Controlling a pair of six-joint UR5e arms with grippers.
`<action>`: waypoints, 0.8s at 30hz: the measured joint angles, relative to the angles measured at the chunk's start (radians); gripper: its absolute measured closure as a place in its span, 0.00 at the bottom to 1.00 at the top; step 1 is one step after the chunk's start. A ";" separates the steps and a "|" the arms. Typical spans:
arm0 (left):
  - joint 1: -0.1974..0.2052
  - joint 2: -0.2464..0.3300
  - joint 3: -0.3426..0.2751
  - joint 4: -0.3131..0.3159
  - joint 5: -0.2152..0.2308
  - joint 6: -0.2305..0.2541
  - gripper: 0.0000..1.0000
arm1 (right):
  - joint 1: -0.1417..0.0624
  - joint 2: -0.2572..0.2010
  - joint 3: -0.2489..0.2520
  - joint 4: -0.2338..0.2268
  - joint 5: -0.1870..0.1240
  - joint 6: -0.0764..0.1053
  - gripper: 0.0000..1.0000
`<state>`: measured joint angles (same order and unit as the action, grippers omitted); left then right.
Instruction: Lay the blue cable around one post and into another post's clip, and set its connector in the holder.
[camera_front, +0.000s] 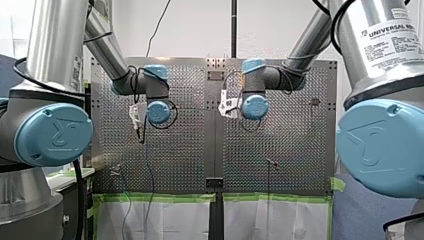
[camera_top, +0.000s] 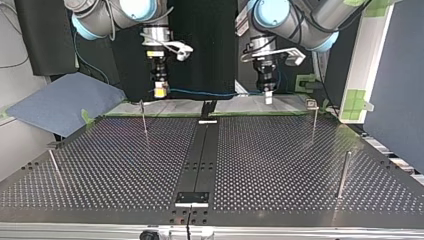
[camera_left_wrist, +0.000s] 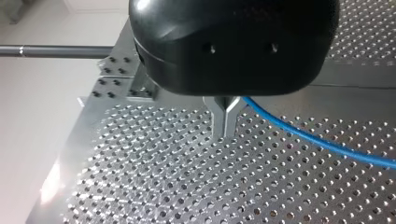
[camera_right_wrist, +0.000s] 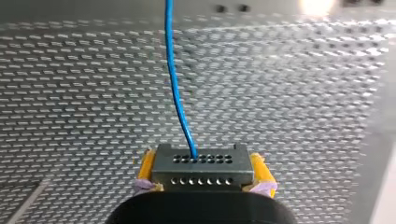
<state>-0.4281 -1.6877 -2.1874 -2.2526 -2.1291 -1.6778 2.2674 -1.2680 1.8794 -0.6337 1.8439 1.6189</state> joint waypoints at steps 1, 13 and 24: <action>0.000 0.004 0.001 -0.010 -0.001 -0.002 1.00 | -0.004 -0.009 -0.008 0.008 -0.009 -0.002 1.00; 0.041 0.078 0.027 -0.115 -0.037 -0.053 1.00 | 0.045 -0.079 -0.105 0.107 -0.085 -0.055 1.00; 0.086 0.179 0.060 -0.216 -0.045 -0.110 1.00 | 0.137 0.003 -0.198 0.199 -0.056 -0.109 1.00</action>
<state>-0.3421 -1.5088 -2.1269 -2.4686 -2.1739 -1.7876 2.4047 -1.2649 1.6812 -0.4343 1.7883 1.5100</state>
